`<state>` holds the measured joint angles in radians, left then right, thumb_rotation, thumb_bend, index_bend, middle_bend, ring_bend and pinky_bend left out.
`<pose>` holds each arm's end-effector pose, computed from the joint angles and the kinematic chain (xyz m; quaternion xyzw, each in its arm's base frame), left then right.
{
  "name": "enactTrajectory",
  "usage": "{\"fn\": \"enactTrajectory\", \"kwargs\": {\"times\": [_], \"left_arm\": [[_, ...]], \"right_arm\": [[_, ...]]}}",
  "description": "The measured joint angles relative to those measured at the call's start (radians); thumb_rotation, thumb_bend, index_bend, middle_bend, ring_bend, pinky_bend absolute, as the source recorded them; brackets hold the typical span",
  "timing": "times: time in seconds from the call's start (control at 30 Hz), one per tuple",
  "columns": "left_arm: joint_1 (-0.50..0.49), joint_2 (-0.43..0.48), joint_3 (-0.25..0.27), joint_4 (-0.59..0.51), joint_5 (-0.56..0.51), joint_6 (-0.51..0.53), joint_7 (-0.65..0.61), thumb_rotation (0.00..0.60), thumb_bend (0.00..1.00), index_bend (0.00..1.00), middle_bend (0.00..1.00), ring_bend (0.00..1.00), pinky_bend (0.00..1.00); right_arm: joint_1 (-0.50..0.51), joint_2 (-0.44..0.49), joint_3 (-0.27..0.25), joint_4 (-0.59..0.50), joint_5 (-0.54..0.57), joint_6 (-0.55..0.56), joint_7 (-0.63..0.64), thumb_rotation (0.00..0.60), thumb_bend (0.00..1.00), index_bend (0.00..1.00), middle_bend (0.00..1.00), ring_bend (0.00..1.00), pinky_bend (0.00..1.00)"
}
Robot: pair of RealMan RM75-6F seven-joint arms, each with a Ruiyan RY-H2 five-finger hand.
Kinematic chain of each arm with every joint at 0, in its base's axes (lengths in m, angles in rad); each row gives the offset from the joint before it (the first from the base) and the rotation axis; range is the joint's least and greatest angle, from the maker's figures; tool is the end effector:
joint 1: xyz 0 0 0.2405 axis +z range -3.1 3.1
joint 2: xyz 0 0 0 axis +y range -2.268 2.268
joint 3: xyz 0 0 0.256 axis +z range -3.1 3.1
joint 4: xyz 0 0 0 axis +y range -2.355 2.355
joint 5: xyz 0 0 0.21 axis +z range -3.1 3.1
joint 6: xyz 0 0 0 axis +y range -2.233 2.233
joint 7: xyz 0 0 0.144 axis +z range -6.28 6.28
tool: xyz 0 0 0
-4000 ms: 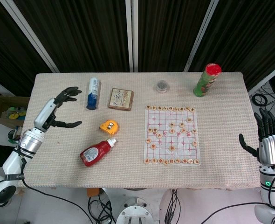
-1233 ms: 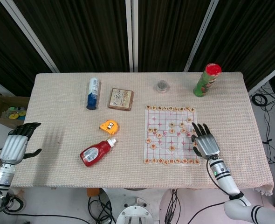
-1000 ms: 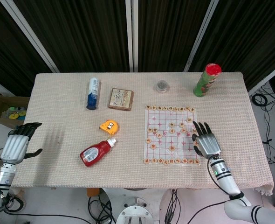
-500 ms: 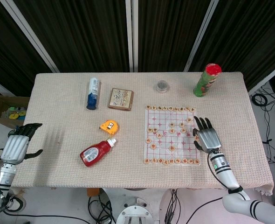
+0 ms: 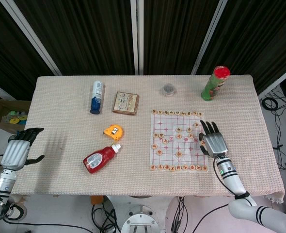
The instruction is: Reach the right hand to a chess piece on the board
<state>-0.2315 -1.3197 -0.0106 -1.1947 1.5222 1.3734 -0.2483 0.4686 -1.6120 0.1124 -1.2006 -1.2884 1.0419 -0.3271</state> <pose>-0.3496 0.2297 0.1167 -0.6364 -0.3943 -0.3924 0.5344 -0.2732 -0.3028 -0.0114 0.7259 -0.3539 0.2802 0.5189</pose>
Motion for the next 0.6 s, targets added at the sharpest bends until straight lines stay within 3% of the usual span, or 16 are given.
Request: {"fn": "enactTrajectory", "kwargs": {"times": [0.43, 0.6], "left_arm": [[0.002, 0.005, -0.001, -0.003, 0.002, 0.0, -0.008, 0.6, 0.16, 0.16, 0.16, 0.13, 0.19], [0.006, 0.012, -0.003, -0.01, 0.005, 0.013, -0.002, 0.6, 0.16, 0.16, 0.16, 0.13, 0.19]], "right_arm": [[-0.001, 0.009, -0.007, -0.011, -0.002, 0.007, 0.012, 0.6, 0.33, 0.36, 0.0, 0.0, 0.0], [-0.018, 0.041, -0.012, -0.052, -0.036, 0.061, 0.04, 0.6, 0.33, 0.3, 0.0, 0.0, 0.0]]}}
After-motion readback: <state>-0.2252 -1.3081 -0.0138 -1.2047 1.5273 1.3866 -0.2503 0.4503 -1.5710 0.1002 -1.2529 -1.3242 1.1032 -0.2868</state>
